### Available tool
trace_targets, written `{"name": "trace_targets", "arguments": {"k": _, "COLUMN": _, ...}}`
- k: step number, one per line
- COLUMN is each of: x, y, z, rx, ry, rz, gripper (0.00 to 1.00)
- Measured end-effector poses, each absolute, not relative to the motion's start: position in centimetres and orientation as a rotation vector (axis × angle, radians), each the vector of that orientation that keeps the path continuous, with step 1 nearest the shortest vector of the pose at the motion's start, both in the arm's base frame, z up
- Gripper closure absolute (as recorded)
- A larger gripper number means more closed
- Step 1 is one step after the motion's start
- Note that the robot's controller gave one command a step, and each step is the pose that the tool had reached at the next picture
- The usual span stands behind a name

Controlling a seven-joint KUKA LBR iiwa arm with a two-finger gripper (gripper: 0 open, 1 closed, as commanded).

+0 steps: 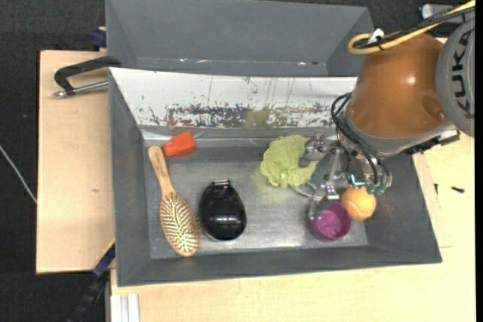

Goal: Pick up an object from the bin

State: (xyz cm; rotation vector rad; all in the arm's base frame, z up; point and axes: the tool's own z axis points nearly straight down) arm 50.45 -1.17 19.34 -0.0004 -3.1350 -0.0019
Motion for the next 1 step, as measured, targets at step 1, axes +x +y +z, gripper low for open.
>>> {"name": "trace_targets", "arguments": {"k": 1, "x": 50.63, "y": -1.18, "z": 19.76, "rx": 0.000, "ry": -3.144, "rz": -0.001, "gripper": 0.00}}
